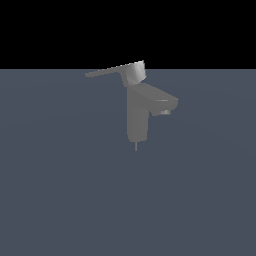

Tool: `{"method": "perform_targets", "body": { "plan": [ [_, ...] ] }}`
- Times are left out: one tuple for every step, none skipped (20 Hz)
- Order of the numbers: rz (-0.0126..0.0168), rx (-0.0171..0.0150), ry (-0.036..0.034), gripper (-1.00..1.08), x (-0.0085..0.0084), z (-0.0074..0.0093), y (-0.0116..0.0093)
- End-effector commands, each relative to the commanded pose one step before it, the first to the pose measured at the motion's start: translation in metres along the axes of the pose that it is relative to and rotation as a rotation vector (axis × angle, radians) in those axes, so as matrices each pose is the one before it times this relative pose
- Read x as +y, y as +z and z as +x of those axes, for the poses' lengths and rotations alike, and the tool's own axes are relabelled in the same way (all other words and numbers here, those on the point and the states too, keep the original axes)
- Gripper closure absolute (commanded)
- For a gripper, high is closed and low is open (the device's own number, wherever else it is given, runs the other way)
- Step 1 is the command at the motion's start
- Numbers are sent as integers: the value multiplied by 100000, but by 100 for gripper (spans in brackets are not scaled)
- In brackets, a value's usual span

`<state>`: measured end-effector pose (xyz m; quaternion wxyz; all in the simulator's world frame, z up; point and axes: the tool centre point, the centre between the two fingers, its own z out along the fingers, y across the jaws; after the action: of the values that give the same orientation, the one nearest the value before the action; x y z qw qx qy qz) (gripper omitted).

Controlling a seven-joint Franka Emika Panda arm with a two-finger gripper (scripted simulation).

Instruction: Turn on the faucet by rotating a designated handle.

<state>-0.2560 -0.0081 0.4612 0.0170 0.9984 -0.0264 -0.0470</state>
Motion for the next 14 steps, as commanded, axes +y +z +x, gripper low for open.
{"method": "perform_targets", "body": {
  "plan": [
    [215, -174, 1403, 108, -105, 363, -1],
    [137, -83, 813, 108, -61, 207, -4],
    [168, -92, 935, 108, -69, 236, -3],
    [189, -105, 1053, 108, -78, 265, -1],
    [196, -120, 1157, 108, -93, 291, 1],
    [202, -136, 1268, 108, -107, 318, 5],
    [212, -152, 1381, 108, -122, 344, 9],
    [225, -167, 1499, 108, -138, 372, 14],
    [233, -184, 1618, 108, -156, 398, 20],
    [237, -202, 1736, 108, -175, 424, 28],
    [239, -219, 1855, 108, -197, 450, 36],
    [240, -237, 1978, 108, -220, 475, 46],
    [237, -255, 2100, 108, -245, 498, 58],
    [230, -272, 2217, 108, -271, 519, 70]
  ]
}}
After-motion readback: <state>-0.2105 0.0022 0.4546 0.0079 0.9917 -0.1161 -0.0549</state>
